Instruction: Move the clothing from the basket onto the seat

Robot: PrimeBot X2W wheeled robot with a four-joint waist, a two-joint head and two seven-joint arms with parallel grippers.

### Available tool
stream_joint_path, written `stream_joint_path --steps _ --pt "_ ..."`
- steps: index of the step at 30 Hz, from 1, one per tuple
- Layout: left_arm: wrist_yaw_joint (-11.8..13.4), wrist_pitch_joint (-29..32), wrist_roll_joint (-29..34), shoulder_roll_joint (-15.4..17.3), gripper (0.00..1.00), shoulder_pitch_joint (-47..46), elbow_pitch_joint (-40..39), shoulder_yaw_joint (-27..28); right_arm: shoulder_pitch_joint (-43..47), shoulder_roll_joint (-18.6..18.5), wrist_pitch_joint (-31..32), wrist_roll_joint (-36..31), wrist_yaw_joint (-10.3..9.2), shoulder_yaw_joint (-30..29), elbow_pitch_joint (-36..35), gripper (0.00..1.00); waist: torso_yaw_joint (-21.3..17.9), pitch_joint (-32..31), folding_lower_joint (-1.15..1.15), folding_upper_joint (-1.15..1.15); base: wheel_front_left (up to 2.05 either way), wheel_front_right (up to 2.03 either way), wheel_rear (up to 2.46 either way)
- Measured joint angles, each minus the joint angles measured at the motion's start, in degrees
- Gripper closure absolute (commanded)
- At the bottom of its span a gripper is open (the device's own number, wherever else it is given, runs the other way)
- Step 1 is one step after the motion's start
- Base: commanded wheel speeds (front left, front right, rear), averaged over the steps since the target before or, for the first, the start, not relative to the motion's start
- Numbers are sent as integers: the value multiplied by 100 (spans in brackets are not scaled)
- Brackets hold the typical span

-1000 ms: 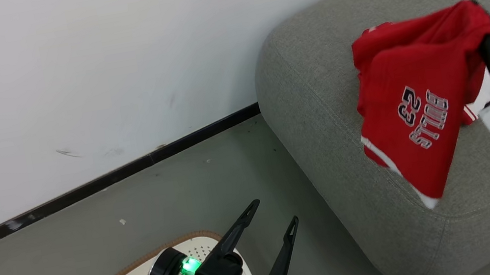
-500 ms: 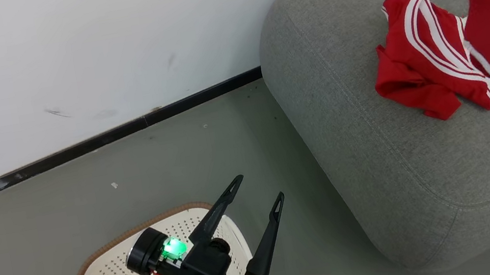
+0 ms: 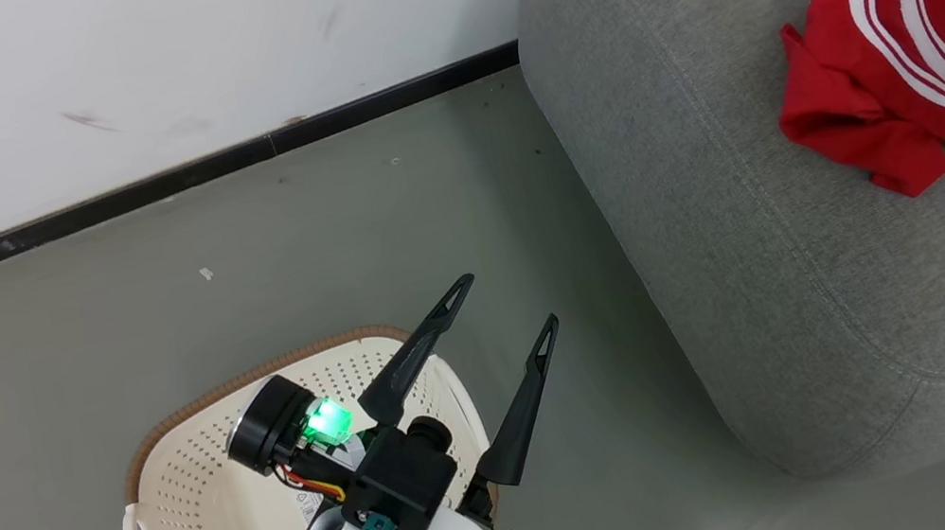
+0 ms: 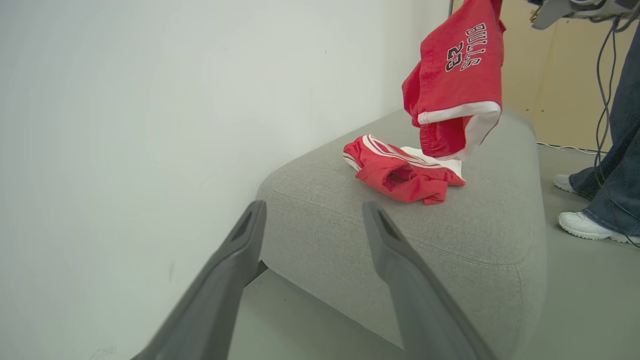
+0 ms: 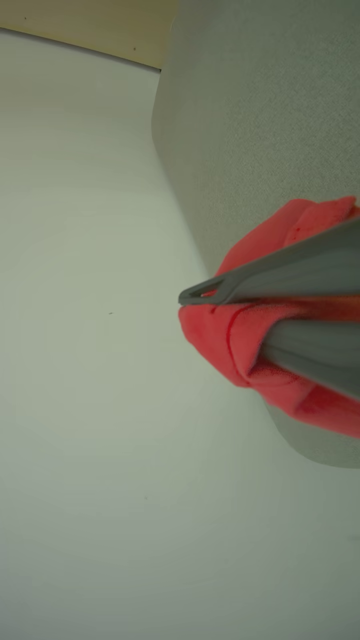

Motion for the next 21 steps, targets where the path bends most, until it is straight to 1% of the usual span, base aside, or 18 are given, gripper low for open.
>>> stream_joint_path --steps 3,8,10,15,17,21 --pt "-1 23 94 -3 0 -104 -85 -37 -81 -56 -69 -155 0 -181 186 100 50 150 0 0 0 0 0" --pt "-8 77 155 -14 0 -272 -178 -94 -321 -41 -222 -322 0 -226 493 100 150 396 0 0 0 0 0" --pt "-10 99 162 -22 0 -332 -203 -127 -347 56 -235 -443 0 -190 576 100 194 490 0 0 0 0 0" --pt "-58 115 210 -47 0 -467 -248 -188 -343 524 -258 -684 1 -70 971 100 311 718 0 0 0 0 0" --pt "-60 115 212 -58 0 -517 -263 -197 -341 617 -300 -727 1 -69 1107 100 360 802 0 0 0 0 0" --pt "-89 115 238 -67 0 -633 -263 -202 -338 688 -360 -849 1 -70 1261 100 453 951 0 0 0 0 0"
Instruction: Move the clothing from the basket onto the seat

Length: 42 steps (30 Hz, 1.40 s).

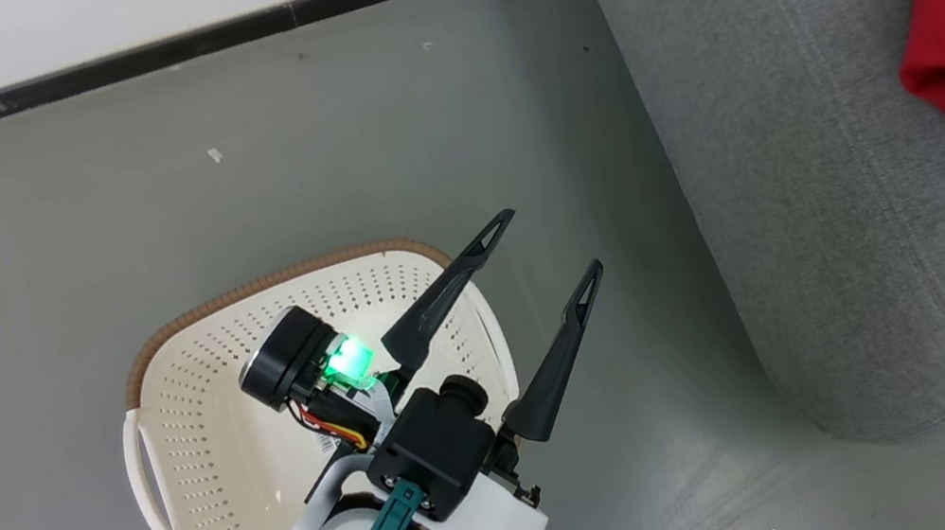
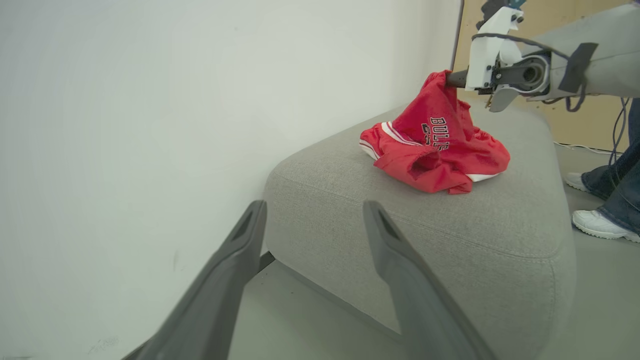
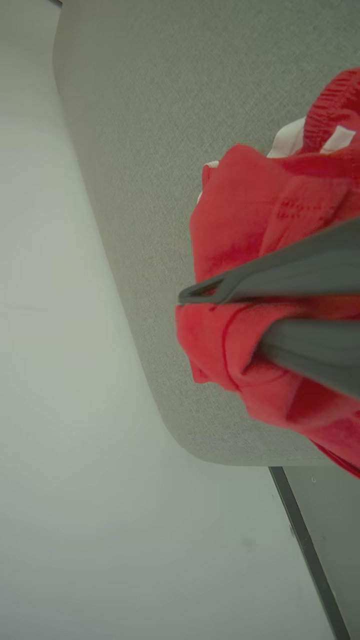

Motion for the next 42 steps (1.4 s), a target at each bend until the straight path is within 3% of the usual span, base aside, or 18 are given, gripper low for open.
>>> stream_joint_path --steps 2,5,9,11,12,28,42 --pt "-16 -1 7 -15 0 -56 2 -5 -1 27 -63 -9 0 0 4 100 42 67 0 0 0 0 0" --pt "-52 -2 7 -48 0 -136 4 -24 -1 16 -109 -71 0 69 8 69 93 156 0 0 0 0 0" --pt "-71 -40 11 -66 0 -235 30 -20 -3 31 -185 -83 0 218 -18 46 124 261 0 0 0 0 0" --pt "-73 -60 11 -47 0 -257 112 5 1 127 -229 -83 0 328 -18 12 93 265 0 0 0 0 0" --pt "-73 -79 11 -46 0 -269 134 9 4 153 -244 -83 1 367 -24 0 78 259 0 0 0 0 0" --pt "-166 -253 -58 -33 0 -284 453 74 535 330 -363 -15 0 859 -483 0 -243 9 0 0 0 0 0" --pt "-105 -363 -527 22 0 -4 866 478 1321 509 -403 142 0 1373 -1214 0 -548 -498 0 0 0 0 0"
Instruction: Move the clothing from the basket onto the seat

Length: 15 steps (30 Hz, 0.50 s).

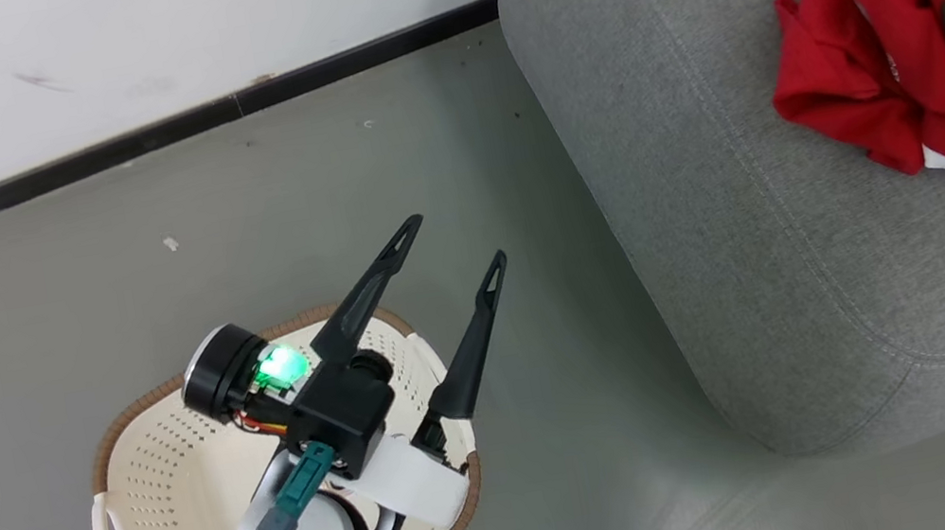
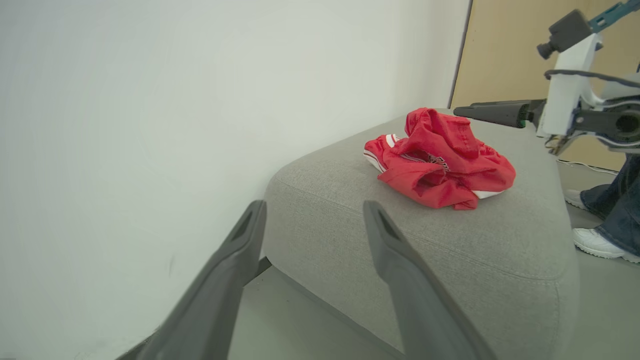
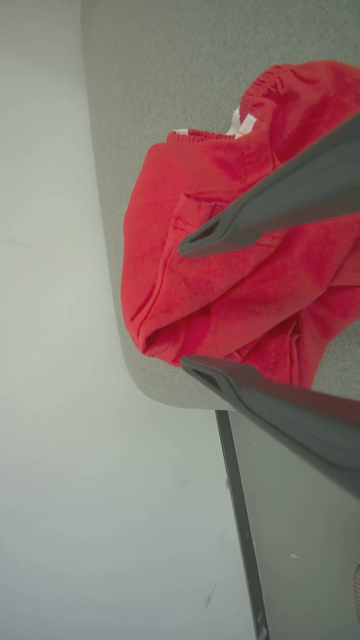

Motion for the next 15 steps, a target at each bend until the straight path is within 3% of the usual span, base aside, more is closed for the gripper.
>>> stream_joint_path --steps 15 --pt "478 -110 -382 38 0 573 367 703 532 308 -19 193 0 598 -715 0 8 -616 0 0 0 0 0"
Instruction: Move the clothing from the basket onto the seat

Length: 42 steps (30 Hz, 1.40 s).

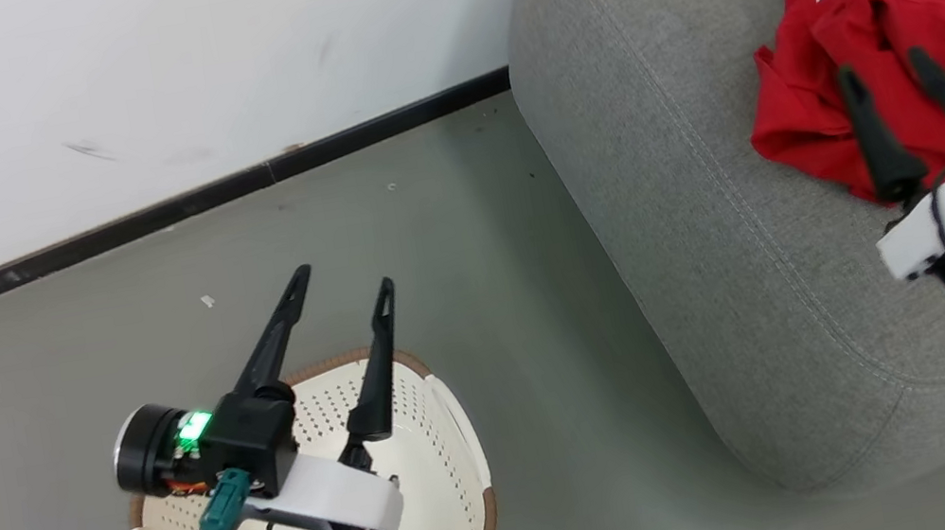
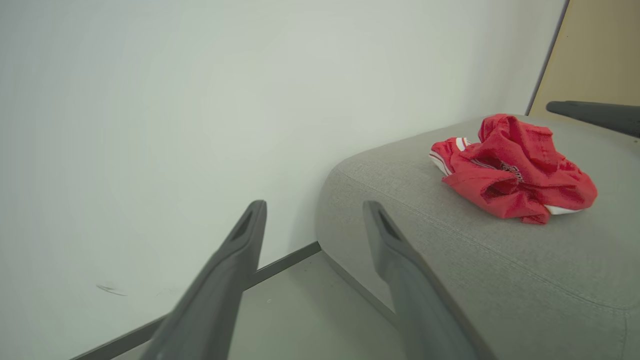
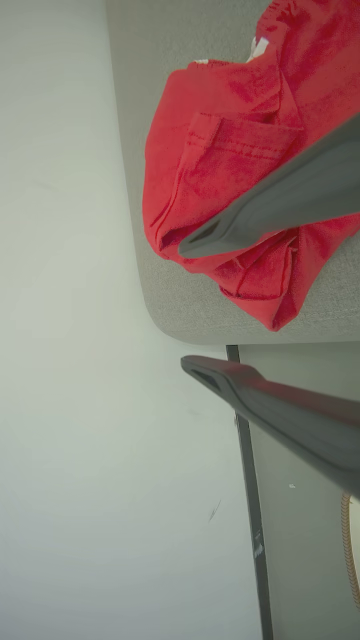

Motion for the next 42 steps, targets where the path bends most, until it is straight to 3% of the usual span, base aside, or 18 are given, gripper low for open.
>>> stream_joint_path --steps 11,22,42 --pt "441 -138 -245 49 0 545 100 648 316 229 -4 35 0 510 -374 0 260 -419 0 0 0 0 0" --pt "794 -220 -400 164 0 1182 119 1251 750 386 -5 -71 0 579 -680 0 570 -836 0 0 0 0 0" --pt "901 -237 -544 185 0 1980 123 1508 1752 750 -5 -559 0 558 -973 0 1074 -1491 0 0 0 0 0"
